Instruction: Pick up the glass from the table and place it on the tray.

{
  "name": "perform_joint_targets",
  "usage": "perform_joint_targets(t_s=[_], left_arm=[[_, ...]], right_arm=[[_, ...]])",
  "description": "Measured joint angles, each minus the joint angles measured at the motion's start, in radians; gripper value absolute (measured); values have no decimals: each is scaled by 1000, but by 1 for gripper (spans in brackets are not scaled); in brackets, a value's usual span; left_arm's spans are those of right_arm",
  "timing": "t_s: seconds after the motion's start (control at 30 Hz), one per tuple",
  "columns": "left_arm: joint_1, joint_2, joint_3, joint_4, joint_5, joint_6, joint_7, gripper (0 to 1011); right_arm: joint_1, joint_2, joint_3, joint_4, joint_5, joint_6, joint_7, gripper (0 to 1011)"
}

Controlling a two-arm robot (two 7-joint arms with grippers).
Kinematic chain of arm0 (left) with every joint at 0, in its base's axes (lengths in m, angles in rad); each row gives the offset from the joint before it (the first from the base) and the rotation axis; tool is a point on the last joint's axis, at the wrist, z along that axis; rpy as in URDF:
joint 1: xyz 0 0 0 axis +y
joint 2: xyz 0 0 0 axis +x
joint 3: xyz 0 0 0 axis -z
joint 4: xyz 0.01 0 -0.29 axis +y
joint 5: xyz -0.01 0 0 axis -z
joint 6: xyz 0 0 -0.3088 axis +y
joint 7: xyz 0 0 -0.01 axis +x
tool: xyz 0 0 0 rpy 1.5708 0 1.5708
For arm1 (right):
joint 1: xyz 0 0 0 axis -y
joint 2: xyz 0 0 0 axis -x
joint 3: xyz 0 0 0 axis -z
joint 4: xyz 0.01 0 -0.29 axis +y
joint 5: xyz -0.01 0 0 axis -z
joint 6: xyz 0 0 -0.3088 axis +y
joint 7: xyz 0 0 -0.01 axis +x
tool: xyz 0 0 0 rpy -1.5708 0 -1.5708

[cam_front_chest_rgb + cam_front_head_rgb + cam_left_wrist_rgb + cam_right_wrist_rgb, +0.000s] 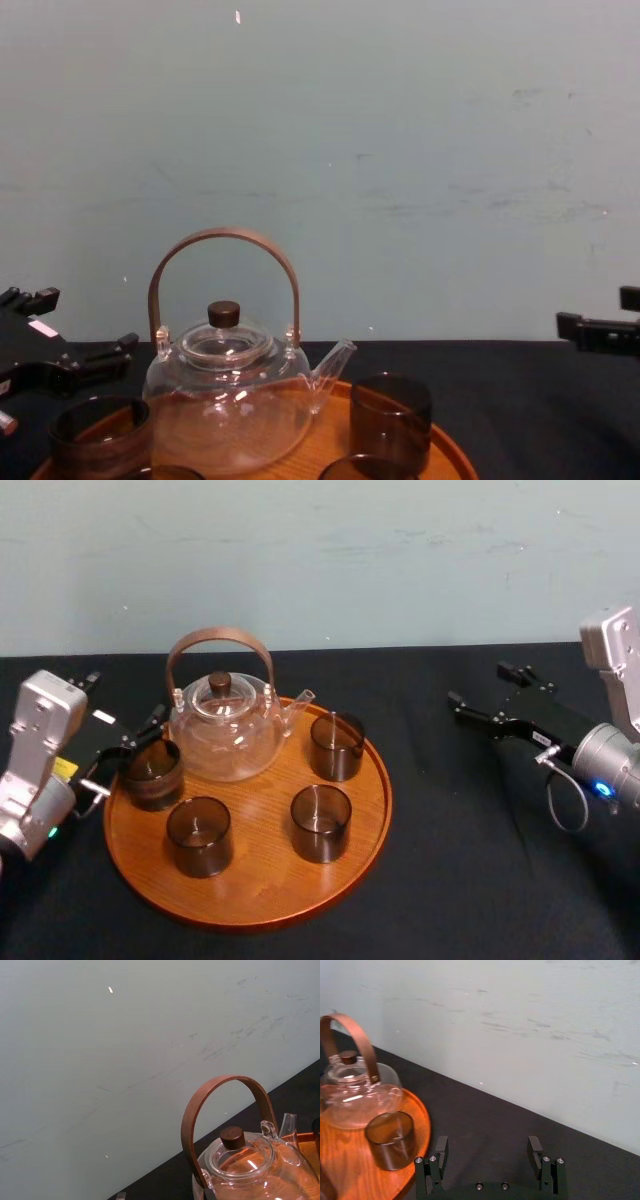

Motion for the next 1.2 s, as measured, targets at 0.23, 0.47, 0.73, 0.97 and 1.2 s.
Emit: perform_joint_targets(t_s=[0.23, 0.47, 0.73, 0.97, 1.2], left_arm=[[0, 0, 0, 0, 0, 0, 0, 1001], [0, 0, 0, 0, 0, 0, 0, 1002], [0, 0, 0, 0, 0, 0, 0, 1001], [0, 0, 0, 0, 0, 0, 0, 1001], [0, 0, 0, 0, 0, 0, 0, 1001]], right_arm=[[-26, -15, 32, 9, -16, -7, -32, 1002], [-38, -29, 53, 25, -27, -7, -32, 1002], [-39, -32, 56, 29, -35, -3, -28, 1002], [-39, -32, 55, 29, -34, -3, -28, 1002], [-39, -31, 54, 28, -32, -3, -28, 1002]])
